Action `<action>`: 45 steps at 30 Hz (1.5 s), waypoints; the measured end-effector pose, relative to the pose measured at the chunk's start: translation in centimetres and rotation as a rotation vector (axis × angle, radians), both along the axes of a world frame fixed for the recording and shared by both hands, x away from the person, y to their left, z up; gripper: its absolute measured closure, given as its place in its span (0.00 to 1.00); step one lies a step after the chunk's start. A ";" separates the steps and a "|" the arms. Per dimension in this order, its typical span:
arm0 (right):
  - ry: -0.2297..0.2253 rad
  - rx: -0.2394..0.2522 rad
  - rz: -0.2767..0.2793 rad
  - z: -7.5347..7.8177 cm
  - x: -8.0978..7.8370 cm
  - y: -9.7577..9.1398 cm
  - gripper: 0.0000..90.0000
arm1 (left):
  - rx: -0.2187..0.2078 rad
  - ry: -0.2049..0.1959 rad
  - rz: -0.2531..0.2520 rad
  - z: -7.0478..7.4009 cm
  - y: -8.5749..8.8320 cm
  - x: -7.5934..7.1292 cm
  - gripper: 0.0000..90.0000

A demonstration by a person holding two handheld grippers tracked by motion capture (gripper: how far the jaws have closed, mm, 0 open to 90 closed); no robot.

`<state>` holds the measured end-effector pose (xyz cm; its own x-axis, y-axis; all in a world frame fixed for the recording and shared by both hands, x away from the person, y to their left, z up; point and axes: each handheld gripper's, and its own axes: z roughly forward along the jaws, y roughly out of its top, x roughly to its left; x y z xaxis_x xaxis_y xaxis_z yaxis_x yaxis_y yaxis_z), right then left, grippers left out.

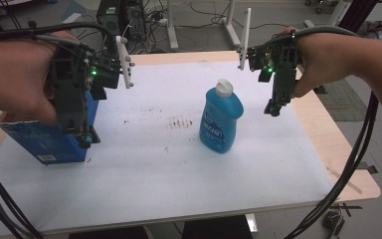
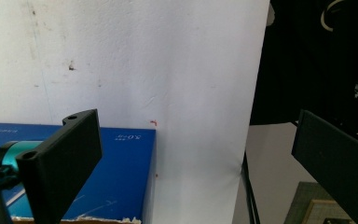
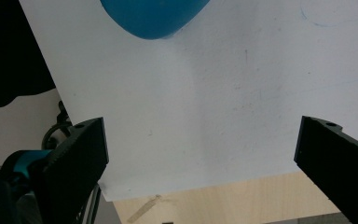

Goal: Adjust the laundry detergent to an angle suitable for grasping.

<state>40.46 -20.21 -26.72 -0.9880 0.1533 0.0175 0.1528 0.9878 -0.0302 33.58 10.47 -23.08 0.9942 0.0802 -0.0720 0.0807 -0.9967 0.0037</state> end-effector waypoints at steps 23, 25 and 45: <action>-0.015 0.007 -0.006 0.2 -0.6 -0.2 0.02 | 0.015 -0.006 0.007 -0.2 -0.3 -0.1 0.02; -0.017 0.007 -0.010 0.2 -0.6 -0.2 0.02 | 0.013 -0.006 0.001 -0.3 -0.3 0.0 0.02; -0.013 0.007 0.003 0.1 -0.4 -0.2 0.02 | 0.018 0.000 0.016 -0.7 -0.1 0.0 0.02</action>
